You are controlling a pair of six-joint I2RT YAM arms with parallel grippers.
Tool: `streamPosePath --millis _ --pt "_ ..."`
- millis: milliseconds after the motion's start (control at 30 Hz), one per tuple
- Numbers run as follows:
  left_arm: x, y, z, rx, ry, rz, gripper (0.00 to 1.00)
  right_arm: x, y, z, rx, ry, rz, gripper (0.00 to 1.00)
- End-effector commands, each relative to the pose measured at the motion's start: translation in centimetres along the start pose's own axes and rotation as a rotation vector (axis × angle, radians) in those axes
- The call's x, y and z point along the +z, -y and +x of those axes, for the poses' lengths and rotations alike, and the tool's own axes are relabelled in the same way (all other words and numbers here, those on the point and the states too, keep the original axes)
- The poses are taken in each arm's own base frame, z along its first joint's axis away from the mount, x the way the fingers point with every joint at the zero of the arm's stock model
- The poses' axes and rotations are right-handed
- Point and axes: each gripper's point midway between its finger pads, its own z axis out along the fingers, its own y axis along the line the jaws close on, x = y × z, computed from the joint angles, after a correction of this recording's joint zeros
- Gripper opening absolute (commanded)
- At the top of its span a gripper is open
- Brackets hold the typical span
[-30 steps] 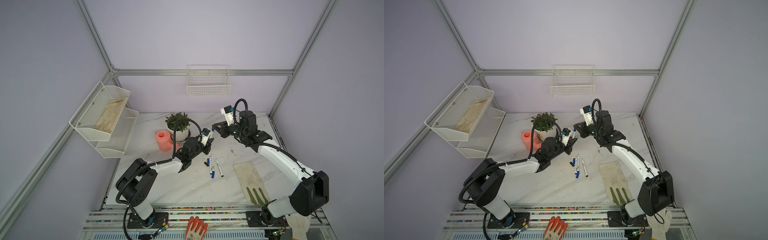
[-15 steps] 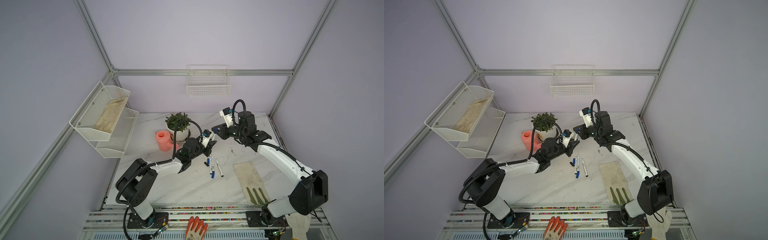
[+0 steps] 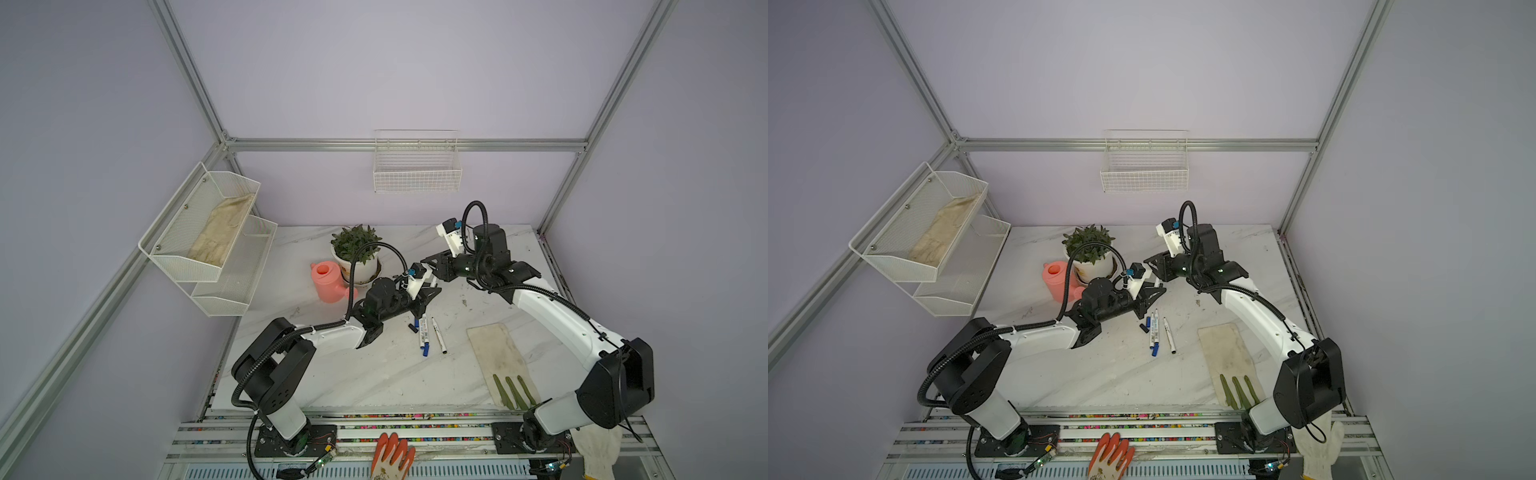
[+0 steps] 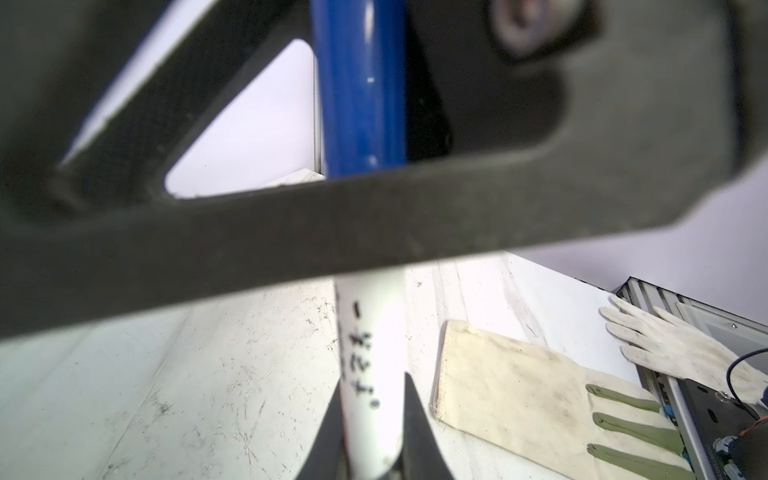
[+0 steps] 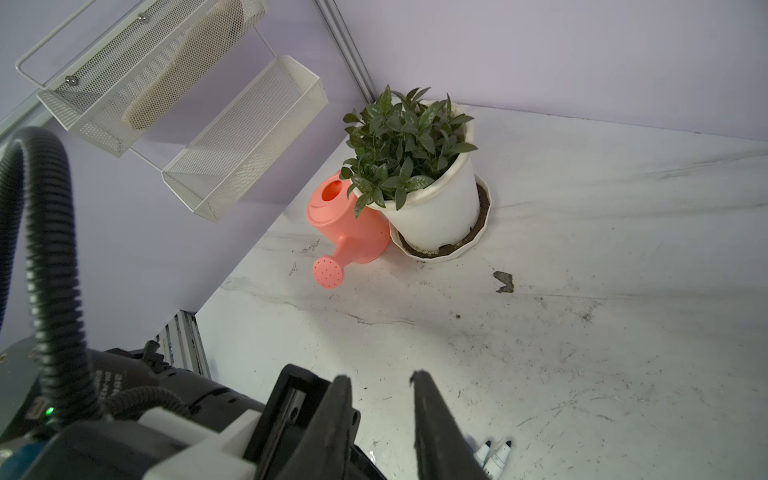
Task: Insert pens into pen caps
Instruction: Put on the pen cap to the pen.
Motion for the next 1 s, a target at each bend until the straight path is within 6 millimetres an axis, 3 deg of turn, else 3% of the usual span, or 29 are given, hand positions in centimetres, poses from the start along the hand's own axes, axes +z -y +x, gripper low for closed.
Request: streamPosePath --millis 0,733,867,967 --pt "-0.4 1.3 -0.7 0.009 0.05 0.056 0.0 -1.0 -0.7 -1.6 -0.023 0.047 -0.009 0.29" --pt "-0.3 0.7 0.6 -0.014 0.031 0.039 0.0 -1.5 -0.8 -3.0 -0.04 0.079 0.002 0.27" --pt "-0.5 0.8 -0.5 -0.015 0.058 0.036 0.0 -1.1 -0.5 -2.4 -0.029 0.061 -0.004 0.16" --pt "-0.8 0.5 -2.9 -0.026 0.127 0.021 0.0 -0.6 -0.2 -1.2 -0.003 0.037 -0.01 0.09"
